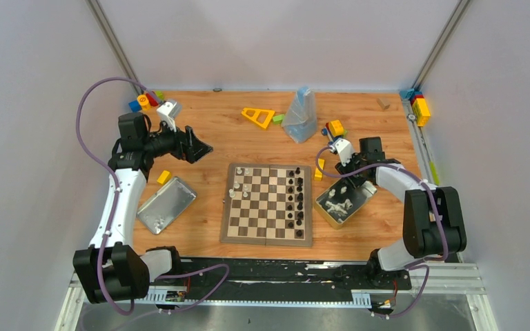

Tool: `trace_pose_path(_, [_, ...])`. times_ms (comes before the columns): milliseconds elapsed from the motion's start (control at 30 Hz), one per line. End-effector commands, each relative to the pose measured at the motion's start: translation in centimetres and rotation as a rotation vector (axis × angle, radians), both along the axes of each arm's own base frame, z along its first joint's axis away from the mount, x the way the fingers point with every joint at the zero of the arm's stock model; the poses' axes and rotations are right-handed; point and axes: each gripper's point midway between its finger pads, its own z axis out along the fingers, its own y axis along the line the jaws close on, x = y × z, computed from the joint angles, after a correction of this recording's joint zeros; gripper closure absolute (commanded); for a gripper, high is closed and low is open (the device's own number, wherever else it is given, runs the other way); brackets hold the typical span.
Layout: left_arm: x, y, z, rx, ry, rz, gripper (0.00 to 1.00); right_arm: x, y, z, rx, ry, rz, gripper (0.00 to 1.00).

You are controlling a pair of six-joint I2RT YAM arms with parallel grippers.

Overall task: Set up the chess pieces on the board
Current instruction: Pick up the chess piece from the storage box.

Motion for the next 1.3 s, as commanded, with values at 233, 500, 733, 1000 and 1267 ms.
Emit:
trace_pose_path(233, [0.3,0.3,0.3,0.017,-0.041,-0.009,0.0,1.5,0.2,-0.9,-0.011,-0.043,0.031,0.73])
trace_pose_path(500, [0.3,0.2,0.3,0.015,-0.043,-0.013,0.0,1.1,-0.2,-0.9,-0.03,-0.043,0.035,0.87])
trace_pose_path(733, [0.0,0.2,0.8,0.023,-0.059,-0.018,0.0,0.1,0.6,2.0,0.01,-0.047,0.064,1.0])
trace_pose_path(1000, [-1.4,-0.8,2.4,0.013,-0.129,-0.1,0.0,-3.2,2.5,7.8,0.12,-0.017,0.119,1.0])
trace_pose_path(1267, [-4.7,-6.7,4.7,-0.047,-0.187,-0.342,0.03,-7.3,13.4,15.7,0.415,0.064,0.356,0.99])
